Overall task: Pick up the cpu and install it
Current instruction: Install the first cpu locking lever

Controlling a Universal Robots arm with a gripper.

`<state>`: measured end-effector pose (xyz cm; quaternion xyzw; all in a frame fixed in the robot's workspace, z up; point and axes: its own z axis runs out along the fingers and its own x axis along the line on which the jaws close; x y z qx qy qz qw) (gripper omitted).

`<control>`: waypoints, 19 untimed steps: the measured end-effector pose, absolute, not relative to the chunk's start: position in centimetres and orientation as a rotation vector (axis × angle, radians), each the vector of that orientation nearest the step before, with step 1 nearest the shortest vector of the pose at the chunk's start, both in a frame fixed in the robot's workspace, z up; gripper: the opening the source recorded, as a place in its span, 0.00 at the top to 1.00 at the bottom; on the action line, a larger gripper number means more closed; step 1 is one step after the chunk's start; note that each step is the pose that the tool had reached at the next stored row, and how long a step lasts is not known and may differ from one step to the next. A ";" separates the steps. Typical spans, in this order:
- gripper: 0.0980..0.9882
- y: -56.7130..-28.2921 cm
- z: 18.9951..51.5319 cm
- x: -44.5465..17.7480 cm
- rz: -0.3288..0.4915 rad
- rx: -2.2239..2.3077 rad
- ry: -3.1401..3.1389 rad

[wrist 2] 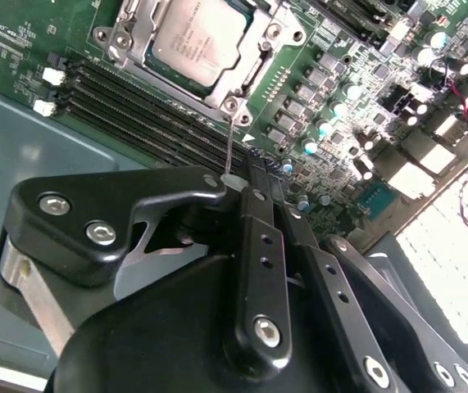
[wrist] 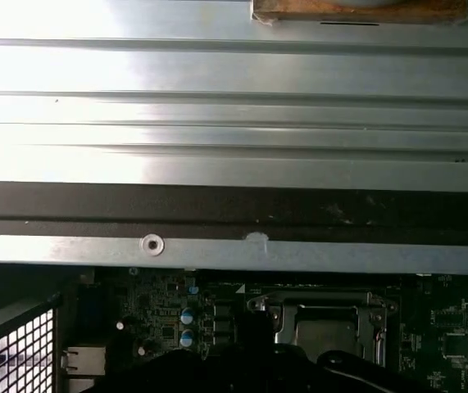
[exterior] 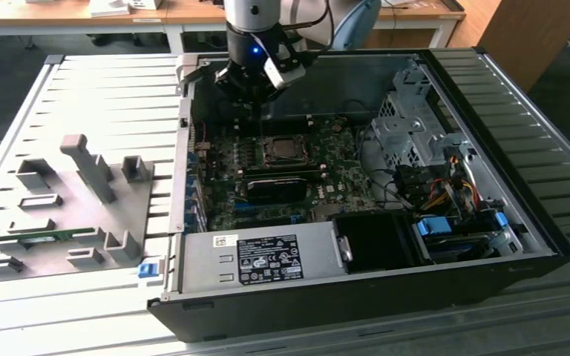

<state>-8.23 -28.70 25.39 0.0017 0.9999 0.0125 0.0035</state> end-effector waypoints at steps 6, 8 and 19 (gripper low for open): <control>0.99 -28.7 25.4 -8.0 0.039 0.005 3.134; 0.99 -28.7 25.4 -7.9 0.039 0.005 3.134; 0.99 -28.7 25.4 -7.4 0.039 0.005 3.135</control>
